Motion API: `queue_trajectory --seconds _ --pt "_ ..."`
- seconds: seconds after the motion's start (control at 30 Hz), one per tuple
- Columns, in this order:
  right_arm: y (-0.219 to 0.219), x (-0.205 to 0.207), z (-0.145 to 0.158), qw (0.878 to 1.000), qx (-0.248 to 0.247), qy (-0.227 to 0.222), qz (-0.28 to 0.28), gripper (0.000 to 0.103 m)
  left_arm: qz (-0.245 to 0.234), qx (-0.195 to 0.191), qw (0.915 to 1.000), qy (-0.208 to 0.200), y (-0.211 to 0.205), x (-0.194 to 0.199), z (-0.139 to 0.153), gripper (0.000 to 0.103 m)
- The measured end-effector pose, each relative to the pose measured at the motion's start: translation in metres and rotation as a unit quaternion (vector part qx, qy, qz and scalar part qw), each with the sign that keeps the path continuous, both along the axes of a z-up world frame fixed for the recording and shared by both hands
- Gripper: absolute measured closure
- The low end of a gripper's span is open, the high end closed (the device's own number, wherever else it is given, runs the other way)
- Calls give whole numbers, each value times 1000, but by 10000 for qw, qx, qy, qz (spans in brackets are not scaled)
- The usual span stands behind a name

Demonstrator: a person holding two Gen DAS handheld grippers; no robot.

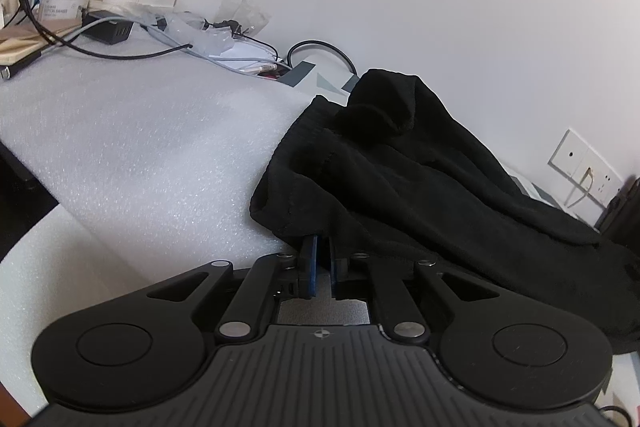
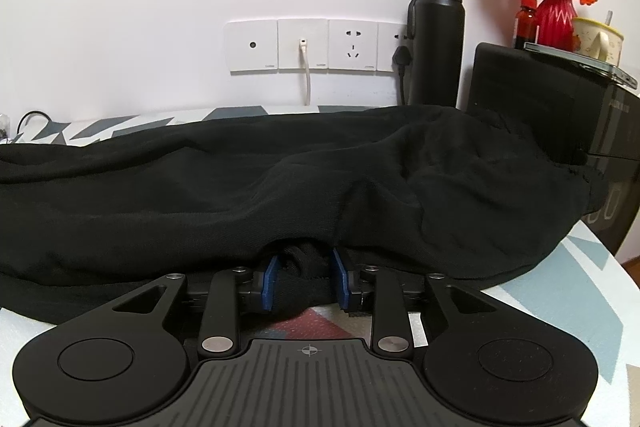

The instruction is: Fold clothes

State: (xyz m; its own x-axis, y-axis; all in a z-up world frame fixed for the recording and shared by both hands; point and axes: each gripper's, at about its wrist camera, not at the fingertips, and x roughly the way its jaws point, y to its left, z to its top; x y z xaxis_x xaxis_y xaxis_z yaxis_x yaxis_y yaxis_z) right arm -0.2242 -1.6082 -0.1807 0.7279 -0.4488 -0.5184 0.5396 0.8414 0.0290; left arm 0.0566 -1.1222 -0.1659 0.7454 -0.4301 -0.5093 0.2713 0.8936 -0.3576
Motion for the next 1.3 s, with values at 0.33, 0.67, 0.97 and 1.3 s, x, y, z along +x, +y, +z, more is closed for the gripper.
queue_trajectory --seconds 0.33,0.67,0.97,1.3 --pt "3 3 1 10000 -8 37 39 71 -1 49 10000 11 -2 0 0 94" --pt "-1 5 0 9999 145 48 9 59 38 -14 10000 45 0 1 -1 92" --pt "-2 5 -1 9997 219 75 -34 49 67 -65 9999 68 0 1 -1 91" --pt "-1 10 -2 9996 211 204 -43 41 45 -147 9998 81 3 1 -2 86"
